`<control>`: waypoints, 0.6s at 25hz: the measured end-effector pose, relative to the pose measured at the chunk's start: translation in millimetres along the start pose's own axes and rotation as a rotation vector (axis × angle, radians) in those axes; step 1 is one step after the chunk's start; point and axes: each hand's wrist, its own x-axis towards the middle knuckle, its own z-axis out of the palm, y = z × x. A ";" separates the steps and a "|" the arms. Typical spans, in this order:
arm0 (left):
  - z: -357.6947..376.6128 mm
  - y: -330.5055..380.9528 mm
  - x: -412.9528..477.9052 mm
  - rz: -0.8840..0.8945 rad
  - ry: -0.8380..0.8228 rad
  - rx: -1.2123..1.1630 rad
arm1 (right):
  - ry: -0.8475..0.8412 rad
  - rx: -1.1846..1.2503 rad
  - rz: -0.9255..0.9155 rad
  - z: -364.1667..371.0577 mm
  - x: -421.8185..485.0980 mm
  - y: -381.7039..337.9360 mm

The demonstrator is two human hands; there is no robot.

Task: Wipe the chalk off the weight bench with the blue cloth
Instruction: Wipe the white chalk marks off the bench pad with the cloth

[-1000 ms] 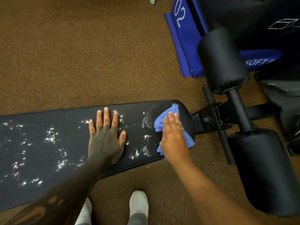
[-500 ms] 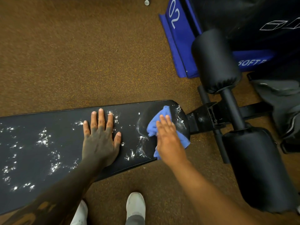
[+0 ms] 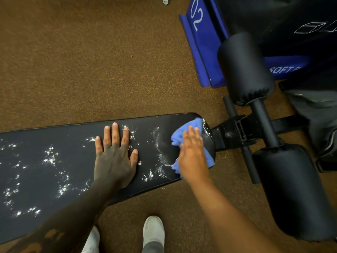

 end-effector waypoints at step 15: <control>-1.3 1.0 -0.7 -0.001 -0.007 0.004 | 0.056 -0.046 0.173 -11.2 29.0 17.7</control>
